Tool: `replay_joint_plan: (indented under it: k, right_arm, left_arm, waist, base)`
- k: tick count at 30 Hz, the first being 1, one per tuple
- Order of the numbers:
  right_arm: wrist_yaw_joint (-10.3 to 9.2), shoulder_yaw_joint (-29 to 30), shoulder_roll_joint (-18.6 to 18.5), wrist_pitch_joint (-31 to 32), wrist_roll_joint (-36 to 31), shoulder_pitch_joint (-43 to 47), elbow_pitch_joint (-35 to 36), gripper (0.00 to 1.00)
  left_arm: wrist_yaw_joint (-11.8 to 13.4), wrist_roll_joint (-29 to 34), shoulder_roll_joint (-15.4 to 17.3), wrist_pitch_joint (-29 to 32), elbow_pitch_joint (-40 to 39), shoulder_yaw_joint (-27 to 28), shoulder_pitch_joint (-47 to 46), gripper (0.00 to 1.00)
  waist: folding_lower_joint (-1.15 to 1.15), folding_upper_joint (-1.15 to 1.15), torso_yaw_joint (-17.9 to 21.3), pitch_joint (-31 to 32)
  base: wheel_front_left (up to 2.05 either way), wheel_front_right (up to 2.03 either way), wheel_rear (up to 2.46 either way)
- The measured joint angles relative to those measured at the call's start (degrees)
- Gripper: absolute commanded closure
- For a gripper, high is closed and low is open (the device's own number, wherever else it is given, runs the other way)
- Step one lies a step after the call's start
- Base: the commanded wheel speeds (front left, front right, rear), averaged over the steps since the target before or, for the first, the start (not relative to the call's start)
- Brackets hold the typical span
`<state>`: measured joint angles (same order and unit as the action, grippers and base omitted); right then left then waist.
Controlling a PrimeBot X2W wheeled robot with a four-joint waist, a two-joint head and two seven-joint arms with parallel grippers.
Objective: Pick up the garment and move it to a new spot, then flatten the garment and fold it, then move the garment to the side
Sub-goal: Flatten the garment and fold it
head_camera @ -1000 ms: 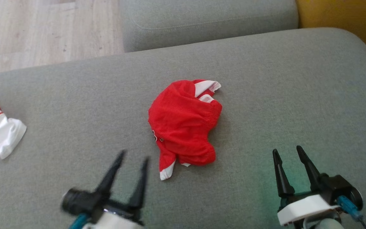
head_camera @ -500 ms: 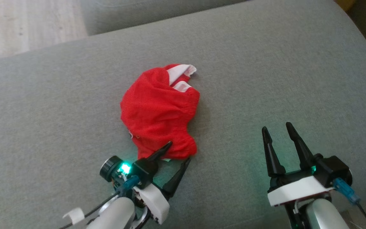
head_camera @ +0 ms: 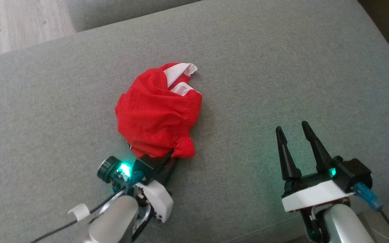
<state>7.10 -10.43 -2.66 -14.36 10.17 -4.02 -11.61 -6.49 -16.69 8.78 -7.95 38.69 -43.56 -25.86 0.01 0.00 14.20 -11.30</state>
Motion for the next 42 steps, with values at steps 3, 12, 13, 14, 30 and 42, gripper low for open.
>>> replay_joint_plan:
  k: [3,12,13,14,30,42]
  right_arm:
    - [0.0,-0.2,0.0,0.0,0.0,-0.1,-0.1,0.0]
    - [0.0,-1.5,0.0,0.0,0.0,0.1,-1.3,0.0]
    - [0.0,-1.7,0.0,0.0,0.0,0.1,-1.5,0.0]
    - [0.0,-1.8,0.0,0.0,0.0,0.1,-1.6,0.0]
    - [0.0,-1.2,0.0,0.0,-0.1,1.4,-2.1,0.0]
    - [0.0,0.2,0.0,0.0,-1.0,2.7,-2.2,0.0]
  left_arm:
    - [-0.1,-2.3,-1.3,-1.6,-0.7,0.8,-0.1,1.0]
    - [-0.6,-15.9,-5.5,-3.7,-16.4,4.6,-4.9,1.0]
    - [-0.6,-17.3,-5.6,-3.7,-18.3,4.9,-5.1,1.0]
    - [-0.5,-18.9,-5.7,-3.7,-20.0,5.1,-5.2,1.0]
    - [11.5,-31.2,-6.1,-6.5,-31.2,9.3,1.0,1.0]
    - [5.0,-28.8,-3.6,-6.5,-25.0,21.5,24.4,1.0]
  waist:
    - [0.0,0.0,0.0,0.6]
    - [-0.01,0.0,1.1,4.1]
    - [-0.01,0.0,1.3,4.4]
    - [-0.01,0.0,1.5,4.8]
    - [-0.01,0.0,1.3,6.2]
    - [-0.01,0.0,-4.8,5.2]
  base:
    - [0.0,0.0,0.0]
    - [0.0,0.0,0.0]
    - [0.0,0.0,0.0]
    - [0.0,0.0,0.0]
    - [0.0,0.0,0.0]
    - [0.0,0.0,0.0]
